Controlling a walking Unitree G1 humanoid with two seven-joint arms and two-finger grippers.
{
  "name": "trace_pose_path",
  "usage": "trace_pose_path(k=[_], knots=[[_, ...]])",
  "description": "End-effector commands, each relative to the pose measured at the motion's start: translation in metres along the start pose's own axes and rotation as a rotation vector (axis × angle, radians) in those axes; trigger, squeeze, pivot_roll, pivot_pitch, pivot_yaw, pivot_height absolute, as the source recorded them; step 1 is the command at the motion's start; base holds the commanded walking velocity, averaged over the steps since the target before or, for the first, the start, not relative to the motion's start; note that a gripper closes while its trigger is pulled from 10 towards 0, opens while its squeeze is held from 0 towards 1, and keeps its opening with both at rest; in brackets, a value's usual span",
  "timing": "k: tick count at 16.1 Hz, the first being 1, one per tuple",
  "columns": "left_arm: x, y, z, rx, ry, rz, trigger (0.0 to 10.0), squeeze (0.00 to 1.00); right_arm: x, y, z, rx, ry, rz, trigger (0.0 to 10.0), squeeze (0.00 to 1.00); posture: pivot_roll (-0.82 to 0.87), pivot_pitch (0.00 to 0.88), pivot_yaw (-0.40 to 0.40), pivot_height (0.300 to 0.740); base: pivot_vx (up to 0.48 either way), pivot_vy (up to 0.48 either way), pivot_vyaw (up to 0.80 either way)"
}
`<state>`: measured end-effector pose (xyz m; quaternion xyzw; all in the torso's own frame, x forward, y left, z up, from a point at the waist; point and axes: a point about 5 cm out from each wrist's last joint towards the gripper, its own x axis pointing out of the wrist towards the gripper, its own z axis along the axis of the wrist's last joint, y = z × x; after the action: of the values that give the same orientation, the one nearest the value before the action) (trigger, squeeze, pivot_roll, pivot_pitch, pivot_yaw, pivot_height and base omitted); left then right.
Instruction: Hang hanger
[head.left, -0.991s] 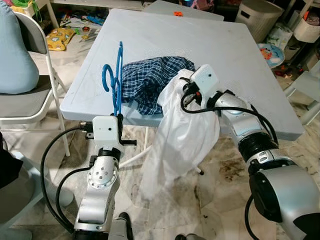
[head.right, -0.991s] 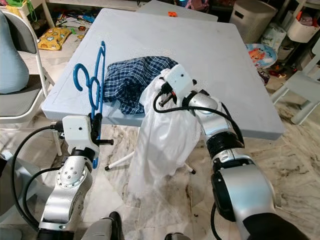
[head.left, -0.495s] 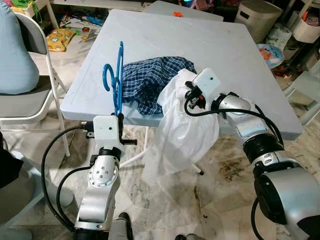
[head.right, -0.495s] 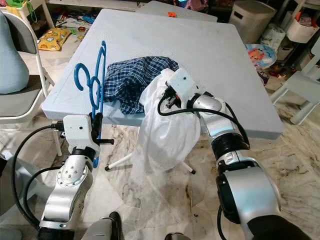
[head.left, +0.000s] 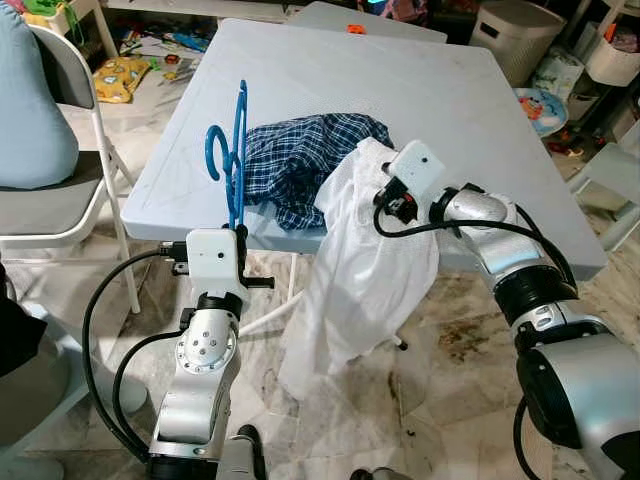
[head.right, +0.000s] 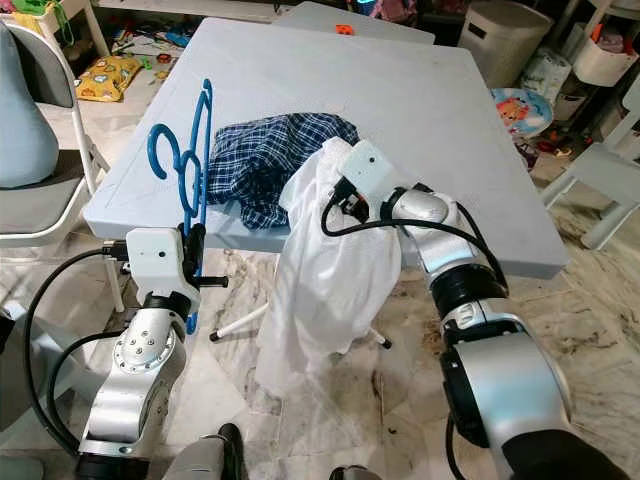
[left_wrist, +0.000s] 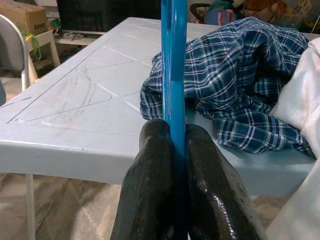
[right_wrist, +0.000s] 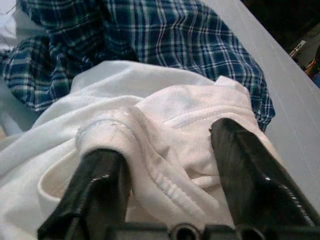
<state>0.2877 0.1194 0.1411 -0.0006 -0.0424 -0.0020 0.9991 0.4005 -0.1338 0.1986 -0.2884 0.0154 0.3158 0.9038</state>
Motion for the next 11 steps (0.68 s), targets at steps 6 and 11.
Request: trace_pose_path(k=[6, 11], knots=[[0.0018, -0.0038, 0.0004, -0.003, 0.002, -0.019, 10.0, 0.0, -0.0076, -0.01, -0.0057, -0.086, 0.085, 0.031, 10.0, 1.0, 0.02, 0.122, -0.072, 0.74, 0.0, 0.0, 0.0], [0.0015, -0.0064, -0.0007, -0.006, 0.007, -0.03, 10.0, 0.0, -0.0072, -0.0108, -0.0059, -0.122, 0.105, 0.009, 10.0, 1.0, 0.02, 0.123, -0.07, 0.74, 0.0, 0.0, 0.0]])
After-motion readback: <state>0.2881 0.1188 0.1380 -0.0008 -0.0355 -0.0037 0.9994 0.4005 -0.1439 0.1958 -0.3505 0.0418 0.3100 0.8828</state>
